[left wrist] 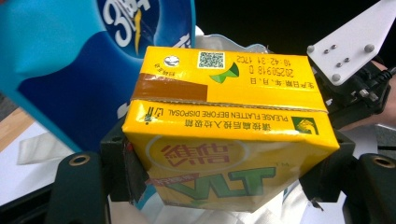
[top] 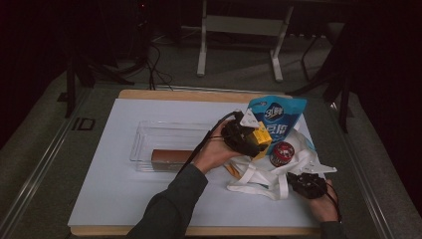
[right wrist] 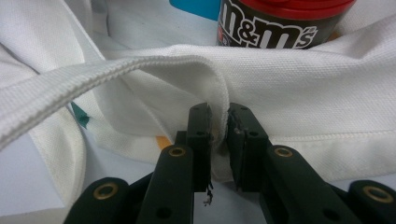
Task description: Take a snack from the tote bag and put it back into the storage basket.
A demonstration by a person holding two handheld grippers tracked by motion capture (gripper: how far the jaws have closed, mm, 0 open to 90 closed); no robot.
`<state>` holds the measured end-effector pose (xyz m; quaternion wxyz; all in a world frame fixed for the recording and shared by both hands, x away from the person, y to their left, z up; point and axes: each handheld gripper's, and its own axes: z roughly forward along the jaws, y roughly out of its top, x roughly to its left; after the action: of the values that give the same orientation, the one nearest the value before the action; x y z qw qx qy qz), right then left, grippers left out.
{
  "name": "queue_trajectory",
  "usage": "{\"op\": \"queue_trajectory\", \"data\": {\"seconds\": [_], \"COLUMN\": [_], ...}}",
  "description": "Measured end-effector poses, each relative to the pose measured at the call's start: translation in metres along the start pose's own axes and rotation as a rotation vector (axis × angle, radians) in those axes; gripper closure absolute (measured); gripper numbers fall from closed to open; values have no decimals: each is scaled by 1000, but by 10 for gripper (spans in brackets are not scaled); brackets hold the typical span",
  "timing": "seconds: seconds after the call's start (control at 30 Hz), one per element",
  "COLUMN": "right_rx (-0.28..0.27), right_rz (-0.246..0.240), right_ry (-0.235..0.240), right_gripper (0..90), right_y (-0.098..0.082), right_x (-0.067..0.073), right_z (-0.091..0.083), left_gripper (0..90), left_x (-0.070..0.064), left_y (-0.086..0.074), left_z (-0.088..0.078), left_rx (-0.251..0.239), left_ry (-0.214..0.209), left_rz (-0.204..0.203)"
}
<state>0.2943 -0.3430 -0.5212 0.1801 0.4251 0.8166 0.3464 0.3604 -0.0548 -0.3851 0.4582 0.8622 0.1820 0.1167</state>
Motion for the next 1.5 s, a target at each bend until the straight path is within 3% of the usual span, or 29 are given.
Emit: {"op": "queue_trajectory", "data": {"seconds": [0.57, 1.5], "right_rx": [-4, -6], "right_rz": [1, 4], "right_ry": [2, 2], "right_gripper": [790, 790], "right_y": [0, -1], "right_x": [-1, 0], "right_z": [0, 0], "left_gripper": [291, 291], "left_x": [11, 24], "left_y": [-5, -19], "left_z": [-20, -43], "left_rx": [0, -15], "left_ry": [57, 111], "left_rz": [-21, -66]}}
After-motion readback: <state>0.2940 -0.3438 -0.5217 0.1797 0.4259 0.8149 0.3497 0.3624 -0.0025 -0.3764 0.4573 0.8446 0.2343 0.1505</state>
